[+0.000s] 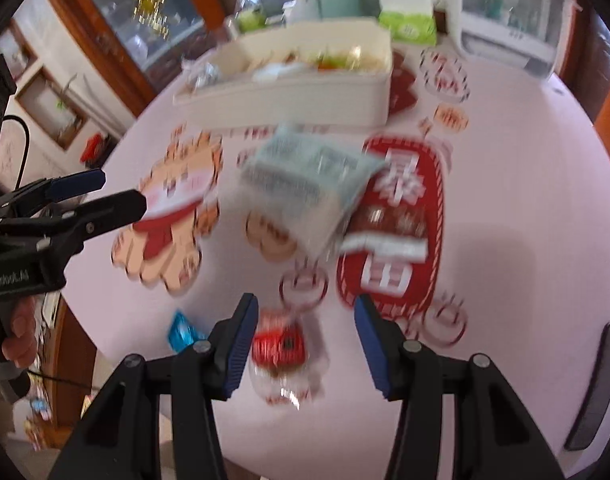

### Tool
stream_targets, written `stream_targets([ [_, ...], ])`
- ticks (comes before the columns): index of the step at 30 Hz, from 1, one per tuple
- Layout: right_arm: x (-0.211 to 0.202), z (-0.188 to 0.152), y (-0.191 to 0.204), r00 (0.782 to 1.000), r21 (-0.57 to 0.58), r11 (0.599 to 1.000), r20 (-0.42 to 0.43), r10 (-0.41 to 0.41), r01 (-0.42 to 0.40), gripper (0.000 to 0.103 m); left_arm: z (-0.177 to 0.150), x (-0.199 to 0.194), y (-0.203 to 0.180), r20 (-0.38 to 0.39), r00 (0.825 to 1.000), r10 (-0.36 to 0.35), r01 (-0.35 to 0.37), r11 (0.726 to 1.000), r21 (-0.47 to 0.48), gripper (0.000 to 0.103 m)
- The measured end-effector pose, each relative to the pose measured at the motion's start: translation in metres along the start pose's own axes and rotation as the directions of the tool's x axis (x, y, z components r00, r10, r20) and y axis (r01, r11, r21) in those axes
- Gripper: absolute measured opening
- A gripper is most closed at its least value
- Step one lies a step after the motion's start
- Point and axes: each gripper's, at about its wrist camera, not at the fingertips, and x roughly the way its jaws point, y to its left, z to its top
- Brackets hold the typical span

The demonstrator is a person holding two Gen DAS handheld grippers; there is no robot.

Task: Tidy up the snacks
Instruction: 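Grasp blue wrapped candy with left tool while right tool grasps red jujube pack, then lift both snacks and carry them over the white tray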

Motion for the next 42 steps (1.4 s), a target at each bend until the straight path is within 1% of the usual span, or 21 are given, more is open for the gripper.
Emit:
stream_targets([
  [3, 0.016, -0.017, 0.004, 0.999, -0.016, 1.000, -0.041, 0.012, -0.013, 0.051, -0.032, 0.013, -0.001, -0.045, 0.999, -0.013, 0.017, 0.996, 0.090, 0.090],
  [5, 0.027, -0.027, 0.010, 0.998, -0.033, 0.999, -0.060, 0.013, -0.015, 0.051, -0.042, 0.022, -0.002, -0.073, 0.997, -0.031, 0.040, 0.990, 0.137, 0.090],
  [6, 0.032, -0.031, 0.012, 0.997, -0.038, 0.999, -0.071, 0.012, -0.015, 0.051, -0.052, 0.027, -0.004, -0.094, 0.995, -0.031, 0.047, 0.984, 0.173, 0.090],
  [9, 0.044, -0.039, 0.018, 0.996, -0.057, 0.998, -0.091, 0.010, -0.015, 0.051, -0.065, 0.037, -0.009, -0.129, 0.991, -0.034, 0.065, 0.968, 0.244, 0.090],
  [11, 0.051, -0.043, 0.023, 0.996, -0.073, 0.997, -0.093, -0.007, 0.000, 0.051, -0.074, 0.044, -0.015, -0.154, 0.987, -0.048, 0.092, 0.950, 0.297, 0.090],
  [14, 0.057, -0.044, 0.028, 0.996, -0.090, 0.996, -0.084, -0.014, 0.006, 0.051, -0.079, 0.051, -0.024, -0.182, 0.982, -0.052, 0.115, 0.927, 0.357, 0.090],
  [17, 0.061, -0.042, 0.029, 0.997, -0.090, 0.996, -0.075, -0.011, 0.004, 0.051, -0.083, 0.060, -0.036, -0.196, 0.979, -0.049, 0.129, 0.897, 0.422, 0.090],
  [21, 0.065, -0.040, 0.027, 0.998, -0.079, 0.997, -0.069, 0.009, -0.015, 0.050, -0.082, 0.069, -0.048, -0.211, 0.976, -0.050, 0.146, 0.870, 0.471, 0.090],
  [25, 0.064, -0.041, 0.021, 0.998, -0.059, 0.998, -0.062, 0.028, -0.031, 0.042, -0.079, 0.076, -0.056, -0.220, 0.974, -0.045, 0.153, 0.851, 0.502, 0.090],
  [28, 0.061, -0.043, 0.016, 0.997, -0.038, 0.998, -0.062, 0.037, -0.039, 0.039, -0.077, 0.079, -0.057, -0.222, 0.973, -0.056, 0.162, 0.853, 0.496, 0.090],
  [31, 0.058, -0.045, 0.012, 0.998, -0.027, 0.999, -0.056, 0.032, -0.034, 0.038, -0.076, 0.083, -0.055, -0.236, 0.969, -0.073, 0.178, 0.867, 0.465, 0.081],
  [33, 0.057, -0.046, 0.009, 0.998, -0.017, 0.999, -0.050, 0.029, -0.030, 0.036, -0.074, 0.084, -0.052, -0.243, 0.965, -0.099, 0.198, 0.883, 0.425, 0.072],
  [34, 0.056, -0.047, 0.008, 0.998, -0.012, 0.999, -0.050, 0.032, -0.033, 0.035, -0.073, 0.084, -0.050, -0.241, 0.964, -0.111, 0.202, 0.896, 0.395, 0.067],
  [35, 0.056, -0.048, 0.007, 0.998, -0.007, 0.999, -0.049, 0.033, -0.033, 0.035, -0.072, 0.083, -0.049, -0.226, 0.968, -0.108, 0.188, 0.909, 0.371, 0.060],
  [36, 0.055, -0.048, 0.006, 0.998, -0.004, 1.000, -0.047, 0.031, -0.031, 0.035, -0.072, 0.083, -0.048, -0.218, 0.970, -0.107, 0.182, 0.916, 0.358, 0.055],
  [37, 0.054, -0.049, 0.005, 0.999, -0.001, 1.000, -0.045, 0.027, -0.027, 0.035, -0.070, 0.082, -0.047, -0.203, 0.973, -0.106, 0.171, 0.927, 0.334, 0.042],
  [38, 0.053, -0.050, 0.005, 0.999, 0.002, 1.000, -0.044, 0.025, -0.025, 0.034, -0.070, 0.081, -0.045, -0.197, 0.975, -0.104, 0.164, 0.934, 0.318, 0.033],
  [39, 0.052, -0.050, 0.005, 0.999, 0.005, 1.000, -0.043, 0.023, -0.023, 0.034, -0.068, 0.082, -0.043, -0.197, 0.975, -0.104, 0.160, 0.943, 0.292, 0.033],
  [40, 0.050, -0.051, 0.004, 0.999, 0.008, 1.000, -0.041, 0.019, -0.018, 0.034, -0.067, 0.081, -0.041, -0.197, 0.974, -0.108, 0.158, 0.953, 0.259, 0.030],
  [42, 0.048, -0.051, 0.004, 0.999, 0.013, 1.000, -0.035, 0.015, -0.014, 0.034, -0.067, 0.081, -0.036, -0.196, 0.973, -0.121, 0.161, 0.965, 0.208, 0.028],
])
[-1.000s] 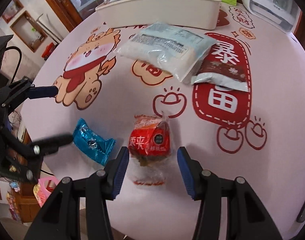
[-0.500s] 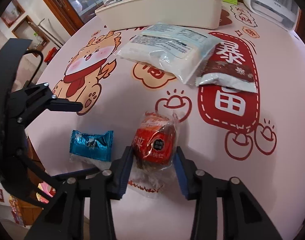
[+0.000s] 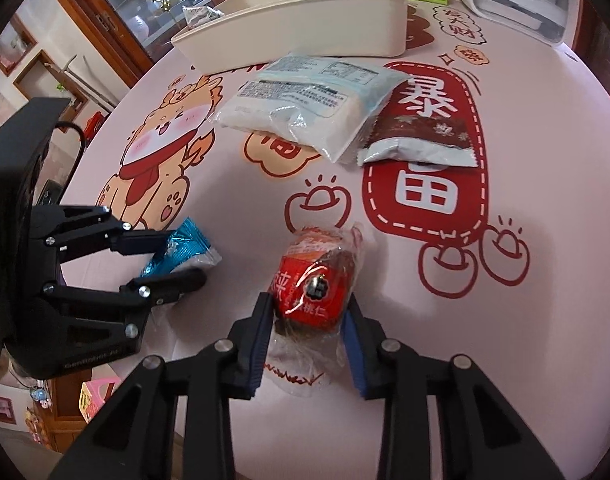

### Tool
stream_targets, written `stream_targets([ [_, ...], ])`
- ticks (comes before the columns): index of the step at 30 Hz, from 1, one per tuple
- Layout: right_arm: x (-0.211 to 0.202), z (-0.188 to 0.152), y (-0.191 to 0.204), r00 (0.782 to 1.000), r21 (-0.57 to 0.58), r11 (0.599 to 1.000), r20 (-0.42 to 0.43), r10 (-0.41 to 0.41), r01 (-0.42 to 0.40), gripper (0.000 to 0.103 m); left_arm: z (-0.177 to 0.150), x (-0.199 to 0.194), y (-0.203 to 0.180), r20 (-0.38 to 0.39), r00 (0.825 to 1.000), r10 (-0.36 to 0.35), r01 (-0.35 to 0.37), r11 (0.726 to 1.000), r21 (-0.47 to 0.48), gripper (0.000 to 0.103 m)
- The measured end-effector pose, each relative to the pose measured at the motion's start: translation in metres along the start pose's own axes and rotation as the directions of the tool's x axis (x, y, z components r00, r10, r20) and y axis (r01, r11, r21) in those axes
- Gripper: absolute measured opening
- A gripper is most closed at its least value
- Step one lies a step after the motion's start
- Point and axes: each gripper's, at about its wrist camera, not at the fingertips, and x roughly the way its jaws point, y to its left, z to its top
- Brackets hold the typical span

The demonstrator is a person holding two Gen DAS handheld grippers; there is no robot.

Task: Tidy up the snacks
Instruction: 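Lift both snacks and carry them over the white tray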

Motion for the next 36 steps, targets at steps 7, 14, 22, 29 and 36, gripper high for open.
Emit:
stream_targets([
  [7, -0.016, 0.008, 0.009, 0.999, -0.004, 1.000, 0.038, -0.001, 0.002, 0.034, 0.000, -0.023, 0.011, 0.036, 0.999, -0.007, 0.010, 0.997, -0.082, 0.025],
  [14, -0.039, 0.030, 0.024, 0.994, -0.003, 1.000, 0.111, 0.015, -0.015, 0.034, 0.019, -0.079, 0.030, 0.118, 0.993, 0.017, -0.002, 0.991, -0.133, 0.025],
  [22, -0.085, 0.084, 0.053, 0.968, -0.027, 0.999, 0.247, 0.041, -0.035, 0.034, 0.077, -0.153, 0.079, 0.250, 0.965, 0.080, -0.034, 0.983, -0.182, 0.025],
  [29, -0.145, 0.154, 0.074, 0.911, -0.053, 0.998, 0.412, -0.013, 0.038, 0.034, 0.138, -0.228, 0.129, 0.344, 0.924, 0.169, -0.104, 0.975, -0.199, 0.025],
  [36, -0.194, 0.230, 0.081, 0.838, 0.017, 0.994, 0.536, -0.101, 0.109, 0.034, 0.195, -0.286, 0.160, 0.465, 0.858, 0.216, -0.149, 0.973, -0.175, 0.025],
])
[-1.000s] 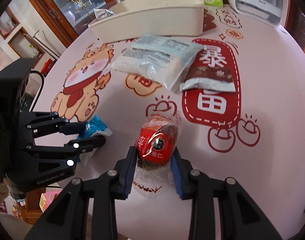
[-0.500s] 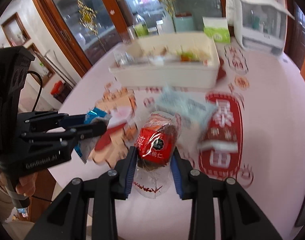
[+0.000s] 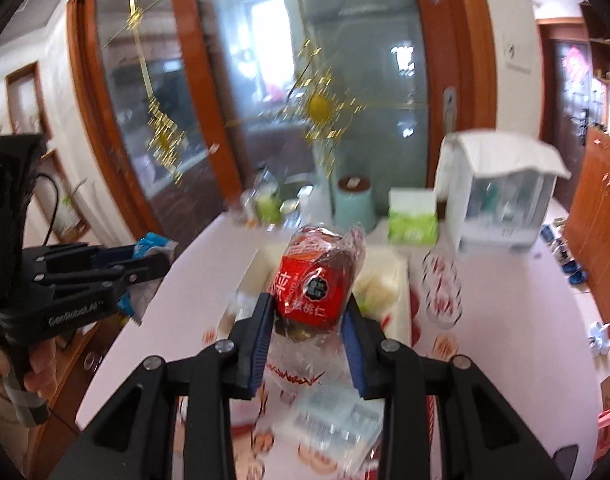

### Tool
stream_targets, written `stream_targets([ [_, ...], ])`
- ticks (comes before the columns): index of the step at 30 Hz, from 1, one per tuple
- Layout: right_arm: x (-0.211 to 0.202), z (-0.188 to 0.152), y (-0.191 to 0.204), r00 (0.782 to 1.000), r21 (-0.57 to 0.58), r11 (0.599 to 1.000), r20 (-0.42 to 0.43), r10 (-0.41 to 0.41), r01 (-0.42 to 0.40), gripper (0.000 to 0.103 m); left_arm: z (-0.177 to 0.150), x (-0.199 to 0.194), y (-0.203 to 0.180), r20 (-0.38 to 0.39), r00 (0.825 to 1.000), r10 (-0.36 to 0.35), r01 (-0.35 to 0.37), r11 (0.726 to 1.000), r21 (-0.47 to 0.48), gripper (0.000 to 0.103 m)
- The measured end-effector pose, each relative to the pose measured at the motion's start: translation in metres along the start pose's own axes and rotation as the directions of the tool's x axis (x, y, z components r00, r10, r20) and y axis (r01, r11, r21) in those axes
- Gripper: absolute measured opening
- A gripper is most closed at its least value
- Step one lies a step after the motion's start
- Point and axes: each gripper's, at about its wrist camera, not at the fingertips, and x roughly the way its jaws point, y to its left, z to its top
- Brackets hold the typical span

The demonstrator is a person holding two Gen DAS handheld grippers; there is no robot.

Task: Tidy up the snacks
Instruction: 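Lift both snacks and carry them over the white tray, then drop both snacks into the tray and open both tools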

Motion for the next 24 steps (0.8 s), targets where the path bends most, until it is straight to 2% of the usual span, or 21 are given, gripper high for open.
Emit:
stream_targets([
  [4, 0.012, 0.033, 0.002, 0.998, 0.006, 0.998, 0.036, -0.060, 0.060, 0.034, 0.024, 0.015, 0.007, 0.048, 0.999, -0.009, 0.009, 1.000, 0.000, 0.025],
  [8, 0.035, 0.046, 0.003, 0.996, 0.009, 0.996, 0.024, -0.088, 0.088, 0.034, 0.028, 0.052, 0.010, 0.016, 1.000, -0.027, 0.027, 1.000, -0.011, 0.025],
  [16, 0.093, 0.035, -0.006, 0.991, 0.037, 0.993, -0.075, -0.106, 0.109, 0.034, 0.021, 0.125, 0.015, -0.066, 0.998, -0.025, 0.022, 0.999, -0.042, 0.025],
  [24, 0.150, 0.016, -0.025, 0.978, 0.073, 0.989, -0.176, -0.112, 0.127, 0.034, 0.013, 0.186, 0.017, -0.145, 0.989, -0.021, 0.012, 0.998, -0.065, 0.025],
])
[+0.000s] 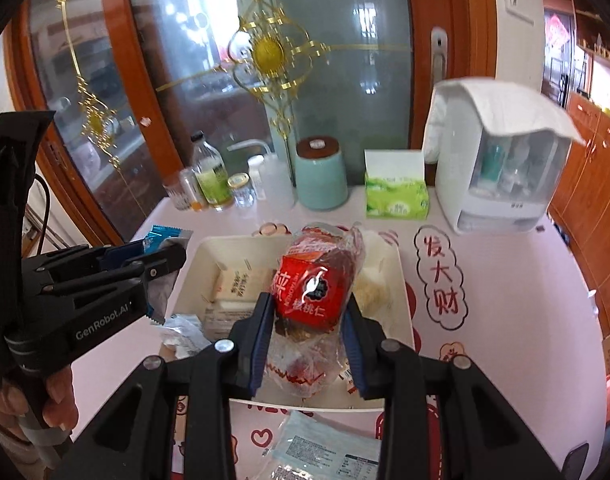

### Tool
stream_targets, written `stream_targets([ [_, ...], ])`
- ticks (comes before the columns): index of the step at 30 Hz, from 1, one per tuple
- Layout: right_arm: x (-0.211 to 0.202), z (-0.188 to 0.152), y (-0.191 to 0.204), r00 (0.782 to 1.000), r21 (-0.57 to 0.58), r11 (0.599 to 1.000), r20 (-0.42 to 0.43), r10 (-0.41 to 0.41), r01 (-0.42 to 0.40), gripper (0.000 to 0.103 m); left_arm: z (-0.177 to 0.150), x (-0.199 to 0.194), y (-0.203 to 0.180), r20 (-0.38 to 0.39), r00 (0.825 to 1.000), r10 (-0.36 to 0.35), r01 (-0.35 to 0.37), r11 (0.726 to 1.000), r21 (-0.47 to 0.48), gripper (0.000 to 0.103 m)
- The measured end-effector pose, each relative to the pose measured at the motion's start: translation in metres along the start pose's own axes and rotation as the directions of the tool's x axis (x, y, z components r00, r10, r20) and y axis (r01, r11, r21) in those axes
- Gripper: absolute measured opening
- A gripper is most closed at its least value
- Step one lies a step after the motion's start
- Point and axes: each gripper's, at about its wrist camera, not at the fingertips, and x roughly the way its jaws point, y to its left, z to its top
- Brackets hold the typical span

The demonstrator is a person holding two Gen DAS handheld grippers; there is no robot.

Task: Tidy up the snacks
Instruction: 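Drop both snacks into the tray and open both tools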

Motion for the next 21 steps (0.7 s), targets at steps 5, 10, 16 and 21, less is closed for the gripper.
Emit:
stream_targets([
  [5, 0.025, 0.001, -0.005, 0.999, 0.007, 1.000, -0.041, -0.015, 0.015, 0.034, -0.002, 0.025, 0.005, -0.041, 0.999, 0.019, -0.020, 1.000, -0.019, 0.026],
  [10, 0.051, -0.002, -0.007, 0.994, -0.002, 0.999, -0.098, -0.040, 0.039, 0.041, -0.006, 0.041, 0.014, -0.091, 0.995, 0.028, -0.033, 0.998, -0.057, 0.052],
  [16, 0.051, -0.003, -0.012, 0.995, 0.018, 1.000, -0.098, -0.017, 0.019, 0.052, -0.010, 0.026, 0.024, -0.052, 0.998, 0.042, -0.047, 0.994, -0.097, 0.082],
  [21, 0.033, -0.003, -0.023, 0.997, 0.057, 0.998, -0.079, 0.015, -0.010, 0.052, -0.012, 0.003, 0.021, -0.013, 0.997, 0.072, -0.072, 0.994, -0.080, 0.082],
])
